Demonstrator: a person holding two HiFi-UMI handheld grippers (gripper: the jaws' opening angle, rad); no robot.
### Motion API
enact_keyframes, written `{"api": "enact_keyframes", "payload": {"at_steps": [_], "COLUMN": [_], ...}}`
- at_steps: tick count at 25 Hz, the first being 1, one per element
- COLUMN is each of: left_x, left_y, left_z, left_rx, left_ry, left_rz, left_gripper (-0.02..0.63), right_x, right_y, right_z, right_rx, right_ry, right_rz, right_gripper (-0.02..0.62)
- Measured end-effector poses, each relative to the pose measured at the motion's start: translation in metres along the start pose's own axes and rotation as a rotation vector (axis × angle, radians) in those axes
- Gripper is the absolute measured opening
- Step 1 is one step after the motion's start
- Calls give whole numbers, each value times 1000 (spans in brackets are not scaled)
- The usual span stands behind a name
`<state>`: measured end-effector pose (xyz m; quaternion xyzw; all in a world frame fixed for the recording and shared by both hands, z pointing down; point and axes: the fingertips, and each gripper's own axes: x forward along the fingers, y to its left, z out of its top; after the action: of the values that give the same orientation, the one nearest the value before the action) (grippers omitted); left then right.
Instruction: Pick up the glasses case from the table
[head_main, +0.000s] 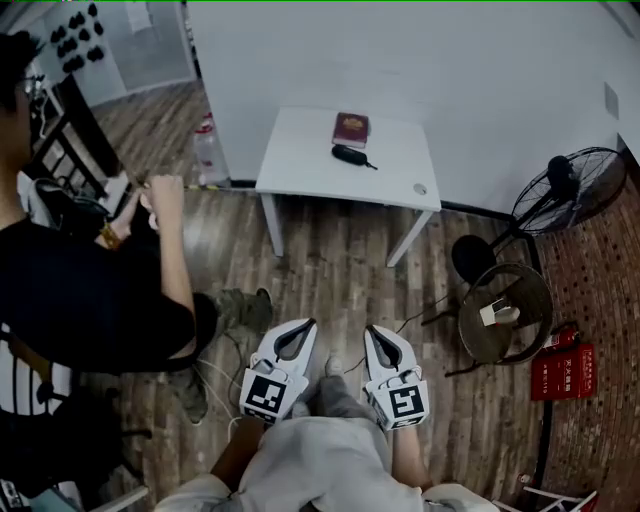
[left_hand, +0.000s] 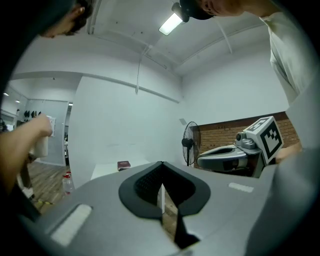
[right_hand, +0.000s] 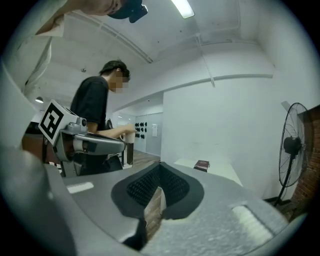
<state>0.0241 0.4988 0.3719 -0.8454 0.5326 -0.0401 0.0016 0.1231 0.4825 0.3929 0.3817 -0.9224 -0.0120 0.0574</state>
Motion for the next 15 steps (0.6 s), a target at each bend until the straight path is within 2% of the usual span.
{"api": "enact_keyframes", "payload": {"at_steps": [8, 15], "left_x": [86, 134], "left_y": [23, 32], "left_z": [6, 20], "left_rx": [17, 37], "left_ry": [15, 6], "left_rz": [37, 94], "left_gripper": [18, 18], "right_x": [52, 81], "right_y": [-79, -121], "right_z": [3, 9], "right_rx": [-1, 0], "right_ry": [-9, -23], "right_rz": [52, 120], "right_gripper": [5, 5]}}
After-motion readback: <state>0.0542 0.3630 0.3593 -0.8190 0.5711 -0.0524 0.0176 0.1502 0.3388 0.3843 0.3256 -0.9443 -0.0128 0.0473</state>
